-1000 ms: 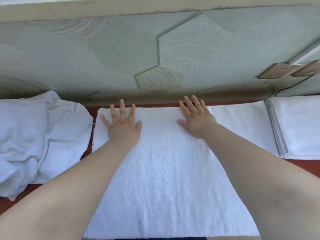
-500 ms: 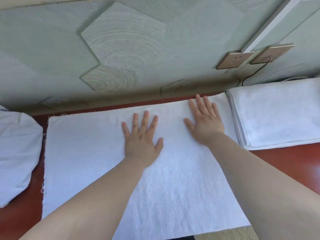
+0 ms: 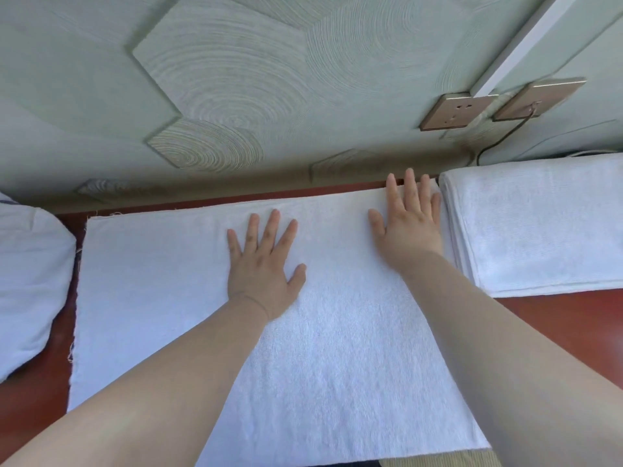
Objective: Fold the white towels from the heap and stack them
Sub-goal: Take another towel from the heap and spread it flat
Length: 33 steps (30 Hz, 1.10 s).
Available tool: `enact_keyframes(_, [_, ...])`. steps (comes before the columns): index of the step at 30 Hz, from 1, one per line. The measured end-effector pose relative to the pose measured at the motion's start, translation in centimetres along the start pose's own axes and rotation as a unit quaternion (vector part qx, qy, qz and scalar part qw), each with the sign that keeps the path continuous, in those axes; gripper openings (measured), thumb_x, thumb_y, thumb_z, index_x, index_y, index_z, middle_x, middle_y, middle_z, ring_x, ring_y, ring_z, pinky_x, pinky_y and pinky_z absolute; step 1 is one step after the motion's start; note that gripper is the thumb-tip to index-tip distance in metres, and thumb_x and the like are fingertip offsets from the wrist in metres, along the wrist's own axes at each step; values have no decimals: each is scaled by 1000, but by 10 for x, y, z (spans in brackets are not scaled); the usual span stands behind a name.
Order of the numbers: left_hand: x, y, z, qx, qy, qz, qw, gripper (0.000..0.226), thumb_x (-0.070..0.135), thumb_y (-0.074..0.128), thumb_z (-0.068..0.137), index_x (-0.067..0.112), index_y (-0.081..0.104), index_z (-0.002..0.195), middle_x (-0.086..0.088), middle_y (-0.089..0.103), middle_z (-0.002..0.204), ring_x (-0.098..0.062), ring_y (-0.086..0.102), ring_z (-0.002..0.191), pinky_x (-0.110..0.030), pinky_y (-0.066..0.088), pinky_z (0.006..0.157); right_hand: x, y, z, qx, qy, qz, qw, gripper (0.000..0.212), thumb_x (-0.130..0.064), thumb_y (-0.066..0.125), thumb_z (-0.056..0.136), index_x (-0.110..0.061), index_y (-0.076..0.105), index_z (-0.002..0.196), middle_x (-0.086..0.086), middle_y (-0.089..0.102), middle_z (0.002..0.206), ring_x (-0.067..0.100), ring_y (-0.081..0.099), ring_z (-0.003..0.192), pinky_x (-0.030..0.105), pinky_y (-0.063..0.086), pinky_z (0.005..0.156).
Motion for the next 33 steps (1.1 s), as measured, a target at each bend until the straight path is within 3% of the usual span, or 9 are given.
enact_keyframes(6, [-2,1,1,27,5,-25,999,79,68,18,95,38,-3,165,4,-15,174,-30,-15,159,-65,-5,124,12,15,-38,-10,70,14,997,82,-64,11,101,-15,-3,165,13,-13,172,30,-15,158,48,-3,128])
enact_keyframes(12, [-1,-1,-1,37,10,-42,998,76,67,20,97,39,0,165,6,-11,174,-27,-15,160,-62,-9,124,-102,30,-128,-39,-142,-21,989,78,-66,5,101,-22,-13,163,5,-23,170,26,-28,155,49,-9,127])
enact_keyframes(18, [-31,-14,-43,112,12,-234,966,61,44,27,104,21,39,159,-4,19,173,-24,9,161,-45,0,130,-106,73,-160,-46,-97,-62,992,76,-63,8,101,-25,-5,165,2,-21,171,27,-23,156,52,-8,127])
enact_keyframes(21, [-72,21,-118,63,1,-216,974,66,48,18,104,22,27,164,-2,9,175,-22,2,161,-44,-1,130,-134,72,-167,-47,-102,-74,991,74,-59,12,103,-20,0,165,4,-16,172,30,-21,156,53,-9,126])
enact_keyframes(25, [-153,83,-233,9,-77,-136,988,72,52,7,102,23,-1,167,2,-20,172,-18,-19,159,-44,-6,130,-236,93,-219,-69,-220,-61,971,78,-62,7,101,-19,-2,165,3,-18,171,27,-24,156,51,-9,127])
enact_keyframes(27, [-196,105,-282,9,-140,-139,980,72,51,9,103,20,-5,167,2,-23,172,-17,-22,158,-44,-3,130,-280,119,-248,-100,-259,-71,958,79,-64,8,100,-23,-5,165,1,-25,170,26,-29,154,51,-11,126])
enact_keyframes(30, [-249,112,-329,47,-213,-174,960,70,47,27,108,16,9,167,-1,-4,175,-18,-4,161,-40,4,131,-314,140,-259,-97,-236,-90,963,77,-66,8,99,-29,-11,164,1,-28,169,28,-31,153,55,-15,124])
enact_keyframes(32, [-274,107,-349,79,-248,-201,945,61,42,48,105,16,36,159,-3,29,168,-23,27,154,-41,24,125,-323,142,-256,-96,-202,-102,969,76,-66,8,100,-29,-14,163,3,-27,169,33,-31,153,58,-17,122])
enact_keyframes(33, [-283,102,-358,104,-258,-209,938,51,40,57,101,19,51,147,-1,48,153,-24,45,140,-42,36,116,-329,141,-256,-93,-195,-107,970,76,-65,9,100,-28,-13,163,4,-26,169,35,-30,153,59,-17,122])
Point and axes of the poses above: each hand's wrist, its own z-axis towards the middle knuckle, its own y-axis out of the palm, x = y × z, the point moved 8 cm from there along z, towards the middle knuckle
